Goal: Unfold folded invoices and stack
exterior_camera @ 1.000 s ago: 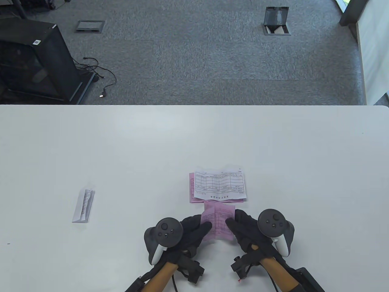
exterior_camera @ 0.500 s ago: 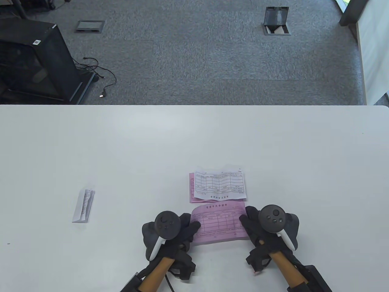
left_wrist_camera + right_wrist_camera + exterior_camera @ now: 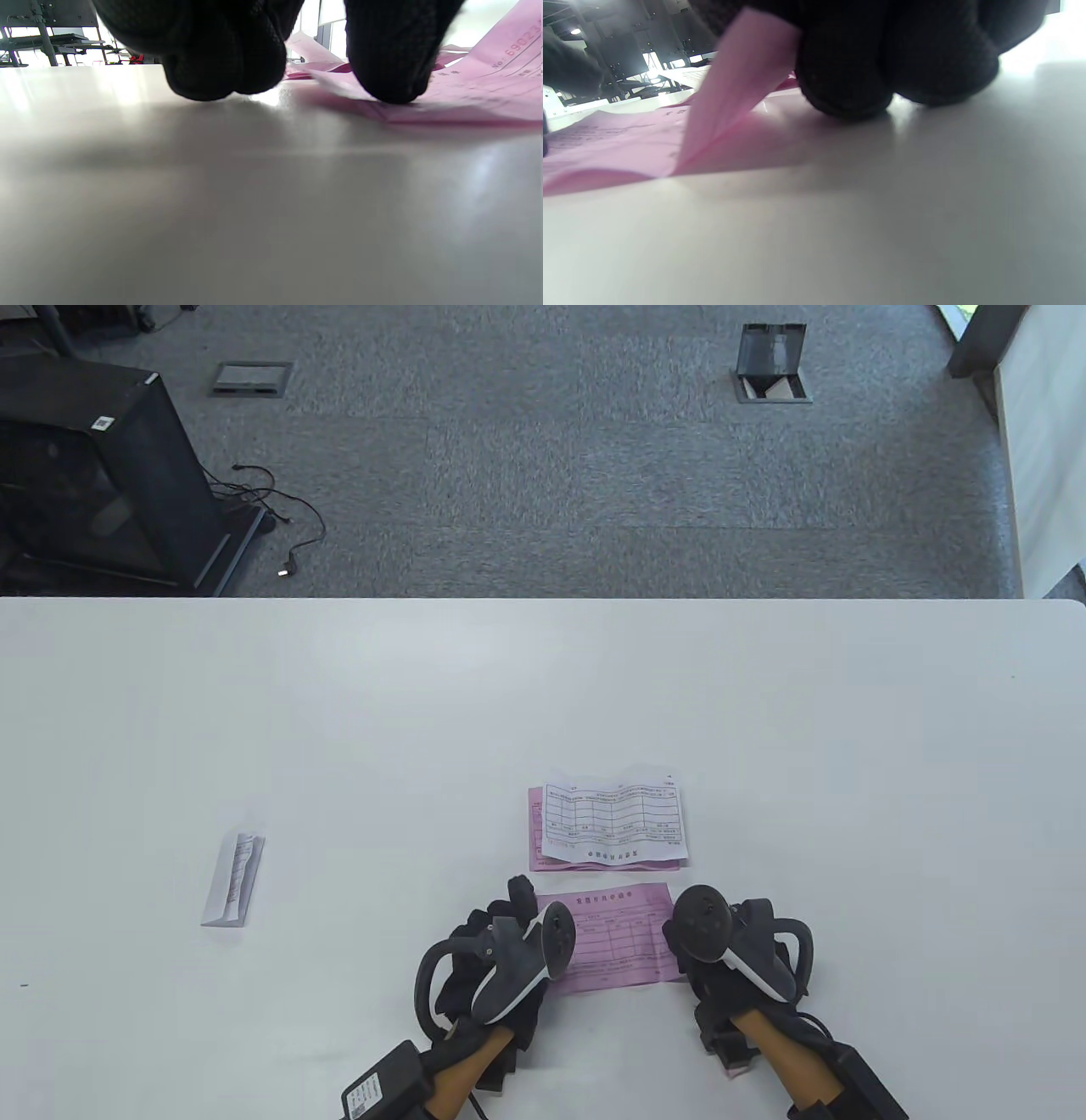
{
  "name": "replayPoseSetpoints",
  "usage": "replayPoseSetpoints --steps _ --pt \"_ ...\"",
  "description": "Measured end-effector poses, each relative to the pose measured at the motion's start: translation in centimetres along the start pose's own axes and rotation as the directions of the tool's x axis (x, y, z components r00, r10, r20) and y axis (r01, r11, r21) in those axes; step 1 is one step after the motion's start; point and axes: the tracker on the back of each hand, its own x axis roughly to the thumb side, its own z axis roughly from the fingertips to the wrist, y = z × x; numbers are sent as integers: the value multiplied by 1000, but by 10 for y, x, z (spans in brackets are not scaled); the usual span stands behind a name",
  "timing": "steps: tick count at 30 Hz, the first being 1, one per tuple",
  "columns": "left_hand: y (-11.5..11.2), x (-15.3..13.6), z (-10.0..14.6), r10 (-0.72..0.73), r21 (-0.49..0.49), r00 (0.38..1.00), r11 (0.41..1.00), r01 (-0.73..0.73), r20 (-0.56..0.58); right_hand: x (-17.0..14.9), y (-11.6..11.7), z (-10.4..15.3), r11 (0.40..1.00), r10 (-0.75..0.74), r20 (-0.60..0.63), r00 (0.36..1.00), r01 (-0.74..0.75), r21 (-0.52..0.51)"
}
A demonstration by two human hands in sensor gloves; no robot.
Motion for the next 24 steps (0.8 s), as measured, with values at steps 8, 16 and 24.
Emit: replayPoseSetpoints --steps 8,16,24 --pt "1 -1 3 -1 7 997 1000 0 76 0 -1 0 1000 -1 -7 1000 2 22" --pt "-5 -8 3 19 -110 994 994 -7 110 3 -41 15 940 177 8 984 -166 -299" --pt "-8 -15 3 67 -169 989 985 -45 130 72 -20 15 993 116 370 922 -112 -32"
